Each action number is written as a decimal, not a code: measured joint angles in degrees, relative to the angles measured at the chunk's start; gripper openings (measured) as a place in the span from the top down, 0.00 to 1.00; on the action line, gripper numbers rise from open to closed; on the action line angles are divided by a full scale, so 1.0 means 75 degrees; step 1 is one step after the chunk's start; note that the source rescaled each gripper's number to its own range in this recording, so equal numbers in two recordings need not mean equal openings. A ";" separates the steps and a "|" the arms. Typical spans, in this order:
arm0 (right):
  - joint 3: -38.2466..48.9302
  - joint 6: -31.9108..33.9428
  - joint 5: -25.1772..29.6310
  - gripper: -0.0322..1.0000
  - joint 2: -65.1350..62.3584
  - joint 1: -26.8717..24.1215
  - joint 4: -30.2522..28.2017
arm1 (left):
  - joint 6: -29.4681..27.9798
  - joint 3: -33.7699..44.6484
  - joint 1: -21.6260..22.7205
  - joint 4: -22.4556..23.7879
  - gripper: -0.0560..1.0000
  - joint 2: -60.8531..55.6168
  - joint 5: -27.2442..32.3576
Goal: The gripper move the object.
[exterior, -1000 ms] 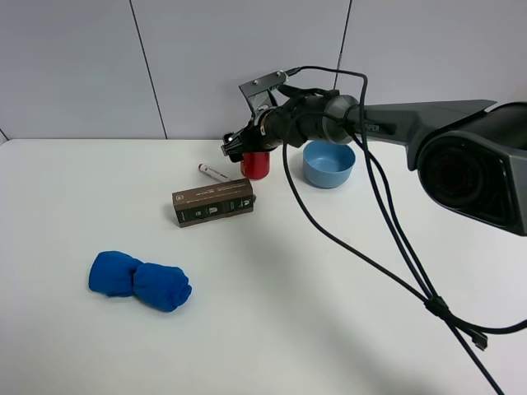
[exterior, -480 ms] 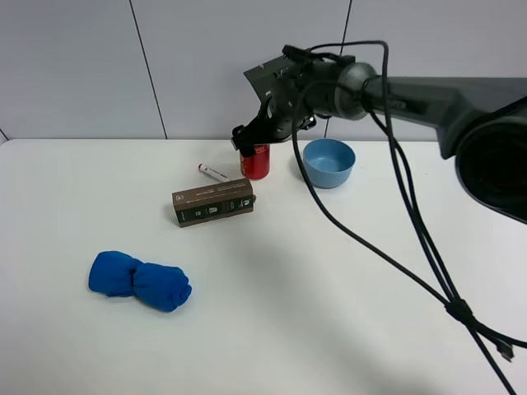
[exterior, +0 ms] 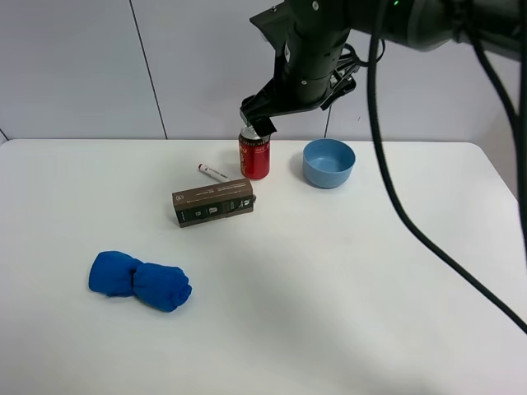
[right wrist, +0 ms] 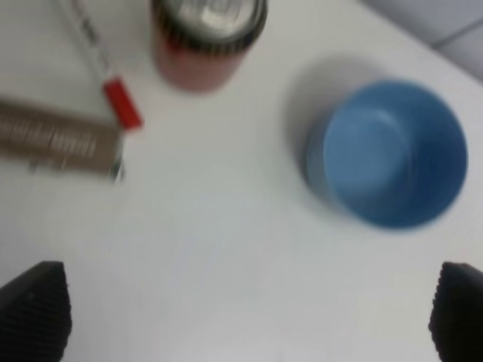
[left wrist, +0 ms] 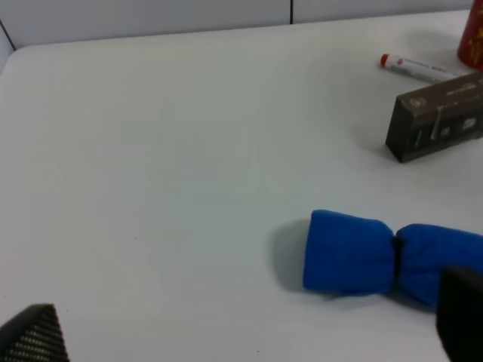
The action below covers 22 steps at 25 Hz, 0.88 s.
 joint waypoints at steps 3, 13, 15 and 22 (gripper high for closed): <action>0.0000 -0.0323 0.0575 0.06 -0.0448 0.0017 0.0431 | 0.0000 0.0000 0.0000 0.0000 0.00 0.0000 0.0000; -0.0006 -0.1450 0.0707 0.15 -0.1651 -0.0582 0.1020 | 0.0000 0.0000 0.0000 0.0000 0.00 0.0000 0.0000; -0.0006 -0.1814 0.0725 0.15 -0.1898 -0.1123 0.1271 | 0.0000 0.0000 0.0000 0.0000 0.00 0.0000 0.0000; -0.0006 -0.2162 0.0731 0.15 -0.2654 -0.3511 0.1511 | 0.0000 0.0000 0.0000 0.0000 0.00 0.0000 0.0000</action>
